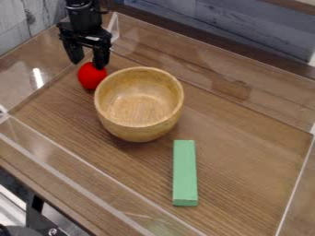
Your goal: Move the red object to the left
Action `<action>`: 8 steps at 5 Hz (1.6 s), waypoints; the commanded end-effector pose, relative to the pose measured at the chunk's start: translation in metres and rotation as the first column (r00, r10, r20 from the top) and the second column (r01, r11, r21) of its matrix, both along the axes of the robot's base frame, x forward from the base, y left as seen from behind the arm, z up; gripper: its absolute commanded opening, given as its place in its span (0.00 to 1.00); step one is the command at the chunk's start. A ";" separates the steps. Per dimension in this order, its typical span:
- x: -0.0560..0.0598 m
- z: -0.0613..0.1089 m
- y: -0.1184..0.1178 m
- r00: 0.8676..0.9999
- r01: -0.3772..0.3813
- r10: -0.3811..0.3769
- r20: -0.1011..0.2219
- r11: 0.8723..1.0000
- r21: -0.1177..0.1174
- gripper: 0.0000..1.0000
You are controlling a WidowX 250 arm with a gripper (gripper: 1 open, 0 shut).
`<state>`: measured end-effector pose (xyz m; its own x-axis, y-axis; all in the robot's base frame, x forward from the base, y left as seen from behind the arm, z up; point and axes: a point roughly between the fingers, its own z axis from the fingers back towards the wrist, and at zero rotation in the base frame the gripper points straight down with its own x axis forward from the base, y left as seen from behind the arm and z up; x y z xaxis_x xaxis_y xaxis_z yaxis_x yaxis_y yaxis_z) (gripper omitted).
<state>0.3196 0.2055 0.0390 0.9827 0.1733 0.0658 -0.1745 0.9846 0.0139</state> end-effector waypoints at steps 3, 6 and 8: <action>0.000 0.045 -0.005 0.995 -0.076 0.075 0.070 0.997 0.011 1.00; 0.019 0.078 -0.017 0.972 -0.200 0.202 0.124 0.979 -0.024 1.00; 0.020 0.087 -0.036 0.973 -0.188 0.192 0.132 0.981 -0.036 1.00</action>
